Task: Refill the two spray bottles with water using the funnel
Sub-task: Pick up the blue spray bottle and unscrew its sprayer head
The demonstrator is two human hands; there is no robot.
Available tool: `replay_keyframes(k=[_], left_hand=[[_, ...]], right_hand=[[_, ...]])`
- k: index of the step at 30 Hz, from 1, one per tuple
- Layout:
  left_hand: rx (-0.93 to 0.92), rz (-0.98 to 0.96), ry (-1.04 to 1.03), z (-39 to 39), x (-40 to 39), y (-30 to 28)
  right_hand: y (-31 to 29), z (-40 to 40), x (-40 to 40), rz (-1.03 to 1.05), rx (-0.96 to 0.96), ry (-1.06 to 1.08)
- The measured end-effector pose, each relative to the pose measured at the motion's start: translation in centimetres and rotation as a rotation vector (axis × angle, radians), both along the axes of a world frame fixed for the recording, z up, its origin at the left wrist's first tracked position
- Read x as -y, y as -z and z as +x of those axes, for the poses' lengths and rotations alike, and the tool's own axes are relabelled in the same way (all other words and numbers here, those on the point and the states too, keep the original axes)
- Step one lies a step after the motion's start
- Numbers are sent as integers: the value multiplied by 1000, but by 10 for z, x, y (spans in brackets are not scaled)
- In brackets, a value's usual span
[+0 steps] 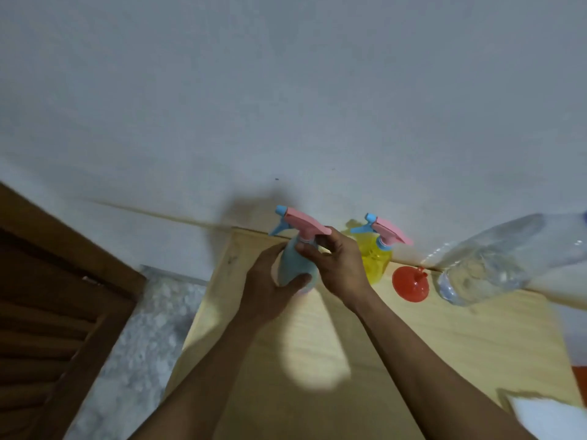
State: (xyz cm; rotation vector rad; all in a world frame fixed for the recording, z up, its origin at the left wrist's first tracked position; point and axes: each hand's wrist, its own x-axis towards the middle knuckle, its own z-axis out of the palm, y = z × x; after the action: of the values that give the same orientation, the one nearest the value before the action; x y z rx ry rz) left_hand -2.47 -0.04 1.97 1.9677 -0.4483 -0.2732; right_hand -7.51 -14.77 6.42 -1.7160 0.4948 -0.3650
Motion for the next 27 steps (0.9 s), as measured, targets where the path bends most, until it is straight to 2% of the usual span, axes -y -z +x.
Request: replay_keyframes(k=[6,14,19,27], left_hand=[[136,-121,-25,-85,-17,-48],[205,-295,-71,-184,-33,-93],[210,-368,-131,-215,-40,-111],[179,-415,-40,-225,-64,-131]], right_hand=[[-56,-73,-17,11,104,-8],[-113,-156,-45,175,128,53],[-132,-183,-61,133,157,82],[-155,-197,-88,145,224,186]])
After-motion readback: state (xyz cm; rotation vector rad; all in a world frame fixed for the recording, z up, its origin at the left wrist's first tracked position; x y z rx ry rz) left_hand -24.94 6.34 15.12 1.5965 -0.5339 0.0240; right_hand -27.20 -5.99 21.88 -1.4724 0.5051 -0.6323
